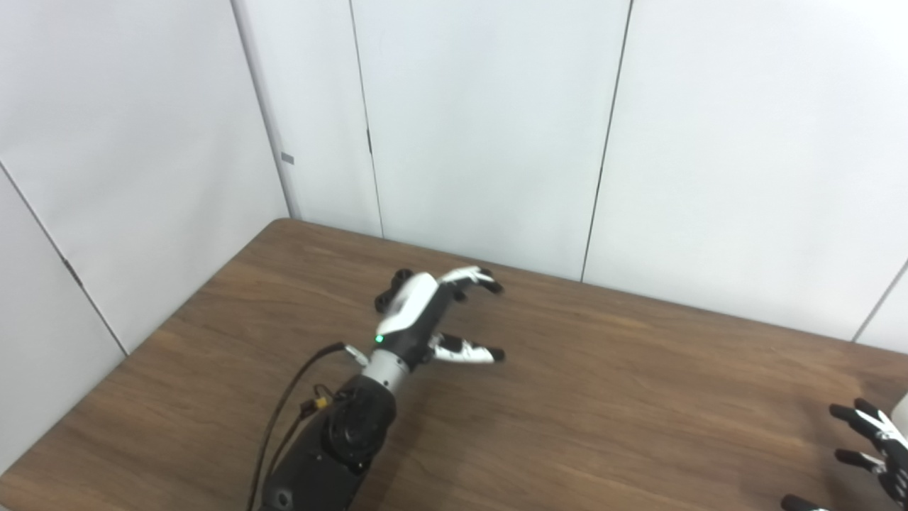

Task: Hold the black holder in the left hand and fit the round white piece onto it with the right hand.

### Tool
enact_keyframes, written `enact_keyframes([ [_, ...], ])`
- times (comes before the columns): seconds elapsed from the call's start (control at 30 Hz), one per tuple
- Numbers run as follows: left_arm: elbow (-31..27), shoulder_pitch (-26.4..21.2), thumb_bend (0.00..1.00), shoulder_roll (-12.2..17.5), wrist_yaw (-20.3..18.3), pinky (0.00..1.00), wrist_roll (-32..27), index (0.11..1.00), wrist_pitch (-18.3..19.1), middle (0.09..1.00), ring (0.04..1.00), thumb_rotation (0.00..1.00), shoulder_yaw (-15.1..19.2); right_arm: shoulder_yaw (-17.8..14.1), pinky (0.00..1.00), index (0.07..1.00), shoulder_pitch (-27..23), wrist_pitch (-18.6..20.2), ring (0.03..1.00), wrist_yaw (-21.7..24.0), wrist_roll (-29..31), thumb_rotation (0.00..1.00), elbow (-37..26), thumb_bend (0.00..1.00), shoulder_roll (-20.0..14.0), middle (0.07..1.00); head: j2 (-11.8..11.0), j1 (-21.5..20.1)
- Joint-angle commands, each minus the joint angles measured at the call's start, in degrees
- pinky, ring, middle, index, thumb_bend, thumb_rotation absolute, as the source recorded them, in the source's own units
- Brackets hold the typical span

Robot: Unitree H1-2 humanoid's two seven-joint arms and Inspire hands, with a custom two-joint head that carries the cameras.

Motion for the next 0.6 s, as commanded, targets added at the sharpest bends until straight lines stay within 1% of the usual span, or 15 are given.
enact_keyframes([
  [0.0,-2.36,-3.44,0.79,1.88,3.31,0.81,1.06,0.734,-0.65,0.909,0.926,0.06,1.47,-0.79,0.72,0.781,-0.06,-0.41,0.895,0.17,0.46,0.16,-0.36,0.77,-1.32,0.929,0.07,-0.08],
  [0.07,-2.43,-3.83,0.79,2.35,4.12,0.84,1.64,0.738,-0.59,0.917,0.937,0.06,1.97,-0.82,0.72,0.78,-0.06,-0.31,0.894,0.2,0.49,0.17,-0.43,0.78,-1.31,0.928,0.07,-0.08],
  [0.13,-3.31,-4.23,0.78,2.99,4.05,0.85,1.83,0.749,0.63,0.924,0.949,0.06,2.64,-0.83,0.72,0.779,0.02,-0.04,0.894,0.24,0.37,0.18,-0.65,0.78,-1.41,0.928,0.35,0.29],
  [0.3,-4.33,-5.64,0.78,4.97,4.16,0.82,2.82,0.761,3.99,0.942,0.967,0.09,4.14,-0.81,0.72,0.779,0.09,0.03,0.892,0.24,0.2,0.18,-0.63,0.78,-1.56,0.928,0.35,0.29],
  [0.5,-2.18,-7.38,0.81,8.43,5.15,0.81,5.86,0.776,6.48,0.966,0.994,0.14,4.39,-0.93,0.71,0.779,0.25,0.18,0.887,0.36,0.41,0.18,-1.1,0.78,-1.77,0.926,0.76,0.53],
  [0.57,-1.47,-7.75,0.83,9.28,5.06,0.83,6.85,0.779,8.27,0.981,0.999,0.15,4.22,-0.98,0.71,0.78,0.28,0.27,0.885,0.5,0.64,0.17,-1.04,0.78,-1.83,0.926,0.76,0.53],
])
